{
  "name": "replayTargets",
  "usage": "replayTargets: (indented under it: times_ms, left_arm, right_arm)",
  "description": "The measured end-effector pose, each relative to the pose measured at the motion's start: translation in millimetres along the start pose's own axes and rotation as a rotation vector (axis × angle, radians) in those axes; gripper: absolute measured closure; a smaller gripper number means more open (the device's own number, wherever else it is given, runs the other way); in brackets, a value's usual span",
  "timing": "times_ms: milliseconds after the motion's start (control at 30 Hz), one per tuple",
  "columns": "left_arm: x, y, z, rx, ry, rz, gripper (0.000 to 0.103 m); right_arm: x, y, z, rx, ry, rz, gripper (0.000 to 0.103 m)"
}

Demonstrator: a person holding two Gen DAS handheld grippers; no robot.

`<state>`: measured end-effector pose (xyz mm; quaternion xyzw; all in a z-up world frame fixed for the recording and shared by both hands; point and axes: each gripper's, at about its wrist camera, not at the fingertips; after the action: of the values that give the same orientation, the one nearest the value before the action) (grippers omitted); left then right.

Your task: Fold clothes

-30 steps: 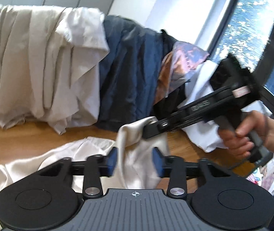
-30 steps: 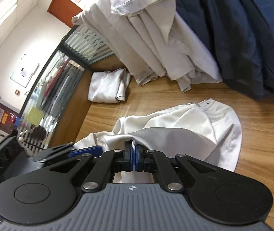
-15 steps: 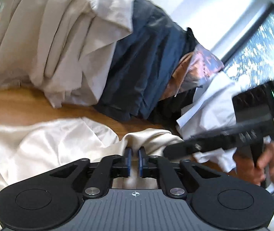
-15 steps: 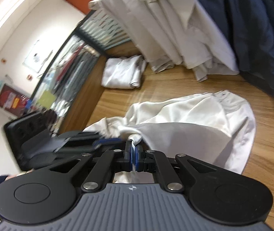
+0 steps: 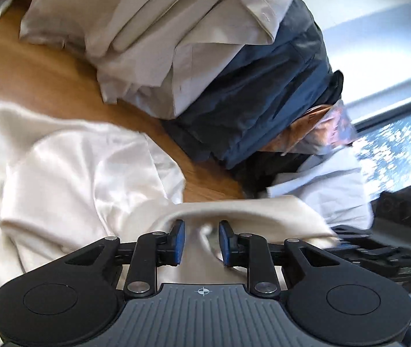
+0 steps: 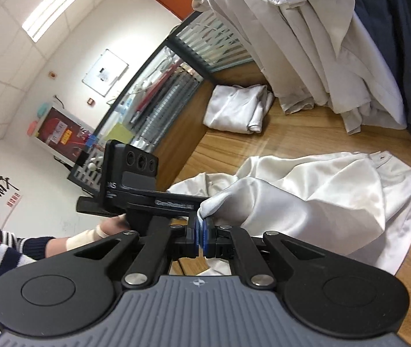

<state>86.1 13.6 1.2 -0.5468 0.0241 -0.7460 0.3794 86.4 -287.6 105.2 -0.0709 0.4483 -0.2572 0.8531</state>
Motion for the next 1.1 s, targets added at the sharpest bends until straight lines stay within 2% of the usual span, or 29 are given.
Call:
replayTargets:
  times_ms: [33,200,300,467,600,633,667,700,767,800,900,967,1100]
  left_arm:
    - [-4,-1,0,-0.011,-0.035,-0.017,0.073]
    - [-20,-3,-4,-0.051,-0.193,-0.09,0.044]
    - [-27,0,-9,-0.059,-0.275,-0.117,0.037]
    - [-33,10,-18,-0.08,-0.375,-0.12,0.029]
    - [-34,17,-23,-0.096,-0.426,-0.129,0.028]
    - [-34,18,-24,-0.099,-0.434,-0.132,0.029]
    - [-34,19,-25,-0.102,-0.441,-0.136,0.037]
    - [-34,20,-25,-0.105,-0.449,-0.138,0.057]
    - [-36,19,-27,-0.104,-0.468,-0.126,0.083]
    - [-38,17,-27,-0.094,-0.47,-0.118,0.091]
    - [-41,7,-23,-0.033,-0.468,-0.08,0.096]
    - [-42,0,-19,0.008,-0.465,-0.065,0.096]
    - [-35,-9,-10,0.057,-0.409,-0.017,0.096]
  right_arm:
    - [1,0,0,-0.004,-0.003,-0.003,0.1]
    - [3,5,-6,-0.028,-0.027,0.008,0.1]
    - [2,7,-9,-0.04,-0.031,0.026,0.1]
    - [-3,14,-10,-0.059,-0.05,0.057,0.099]
    - [-8,19,-10,-0.075,-0.073,0.072,0.099]
    - [-9,20,-10,-0.077,-0.078,0.073,0.099]
    - [-9,20,-10,-0.077,-0.079,0.072,0.099]
    - [-9,20,-10,-0.077,-0.08,0.072,0.099]
    - [-7,18,-9,-0.069,-0.075,0.061,0.099]
    - [-5,17,-9,-0.066,-0.071,0.05,0.099]
    - [3,7,-10,-0.045,-0.05,0.01,0.098]
    - [12,-1,-11,-0.028,-0.028,-0.03,0.094]
    - [29,-19,-17,-0.015,-0.002,-0.153,0.091]
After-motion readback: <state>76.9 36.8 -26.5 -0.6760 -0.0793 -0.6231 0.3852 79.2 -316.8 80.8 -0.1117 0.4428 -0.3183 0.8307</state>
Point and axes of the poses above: each gripper's, at about its wrist camera, not at the fingertips, and y roughly the way its jaws point, x to its right, z to its top, and after that the axes turned 14 degrees about x, right-handed
